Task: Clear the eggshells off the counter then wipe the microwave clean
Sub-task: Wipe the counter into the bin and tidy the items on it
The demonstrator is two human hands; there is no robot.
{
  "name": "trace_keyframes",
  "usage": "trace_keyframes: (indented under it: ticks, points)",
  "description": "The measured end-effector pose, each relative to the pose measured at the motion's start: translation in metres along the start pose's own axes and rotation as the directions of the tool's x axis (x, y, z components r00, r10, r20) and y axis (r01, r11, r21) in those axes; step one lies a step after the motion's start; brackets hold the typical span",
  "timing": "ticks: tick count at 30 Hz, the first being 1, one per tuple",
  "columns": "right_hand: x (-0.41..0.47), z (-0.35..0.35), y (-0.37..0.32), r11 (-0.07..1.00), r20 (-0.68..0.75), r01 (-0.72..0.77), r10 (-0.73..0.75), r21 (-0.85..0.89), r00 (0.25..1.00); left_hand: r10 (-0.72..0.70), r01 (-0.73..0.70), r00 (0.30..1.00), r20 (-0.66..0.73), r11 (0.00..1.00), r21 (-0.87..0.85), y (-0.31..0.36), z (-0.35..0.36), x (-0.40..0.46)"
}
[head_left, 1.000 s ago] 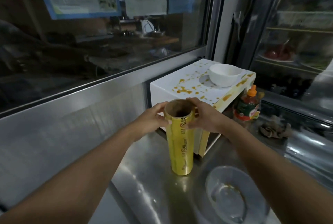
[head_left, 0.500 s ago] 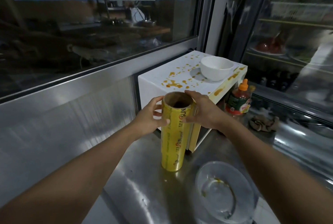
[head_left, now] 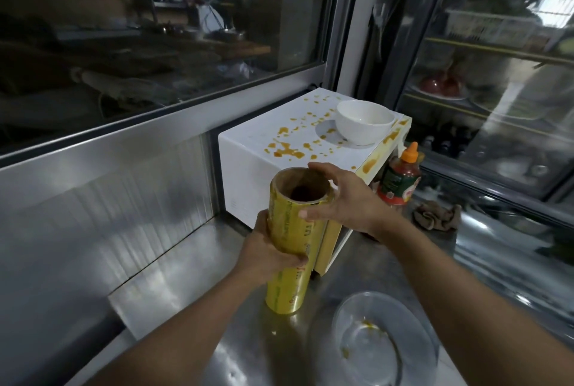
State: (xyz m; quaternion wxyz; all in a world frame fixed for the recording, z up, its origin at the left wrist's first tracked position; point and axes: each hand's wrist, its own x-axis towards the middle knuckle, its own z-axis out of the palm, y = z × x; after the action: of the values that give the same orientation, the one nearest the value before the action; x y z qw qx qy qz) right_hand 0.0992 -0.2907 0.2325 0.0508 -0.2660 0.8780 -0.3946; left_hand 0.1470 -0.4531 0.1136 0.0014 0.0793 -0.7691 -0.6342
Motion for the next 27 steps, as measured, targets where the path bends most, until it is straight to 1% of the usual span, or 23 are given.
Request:
trace_keyframes:
  ticks: [4, 6, 9, 13, 16, 19, 22, 25, 27]
  points:
    - [0.007, 0.006, -0.005, 1.000, -0.007, 0.010, -0.010, -0.004, 1.000, 0.045, -0.045, 0.999, -0.020, 0.999, 0.027, -0.003, -0.008, 0.003]
    - [0.015, 0.011, -0.012, 1.000, 0.001, 0.025, -0.025, -0.018, 1.000, 0.055, -0.053, 0.997, -0.052, 0.998, 0.045, -0.002, -0.019, 0.004]
    - [0.035, 0.022, -0.025, 0.999, -0.004, 0.041, -0.041, -0.002, 0.999, 0.043, -0.038, 0.994, -0.100, 0.998, 0.057, 0.002, -0.043, 0.012]
    - [0.074, 0.041, -0.044, 0.998, 0.014, 0.063, -0.063, 0.009, 0.998, 0.051, -0.027, 0.984, -0.173, 0.990, 0.136, 0.006, -0.084, 0.033]
    - [0.106, 0.057, -0.056, 0.998, 0.038, 0.066, -0.066, -0.002, 0.997, 0.037, -0.010, 0.974, -0.224, 0.993, 0.120, 0.003, -0.111, 0.051]
    - [0.134, 0.069, -0.062, 0.998, 0.029, 0.062, -0.062, -0.016, 0.998, 0.015, 0.008, 0.966, -0.258, 0.996, 0.088, -0.001, -0.128, 0.068]
    - [0.153, 0.081, -0.062, 0.998, 0.039, 0.065, -0.064, -0.011, 0.997, 0.013, 0.000, 0.962, -0.271, 0.999, 0.045, -0.009, -0.138, 0.084]
    - [0.169, 0.089, -0.060, 0.998, 0.039, 0.053, -0.054, 0.019, 0.998, 0.015, -0.003, 0.952, -0.304, 0.999, 0.039, -0.013, -0.144, 0.096]
    - [0.178, 0.092, -0.060, 0.999, 0.053, 0.051, -0.052, 0.005, 0.997, 0.011, -0.013, 0.950, -0.312, 1.000, -0.001, -0.013, -0.147, 0.103]
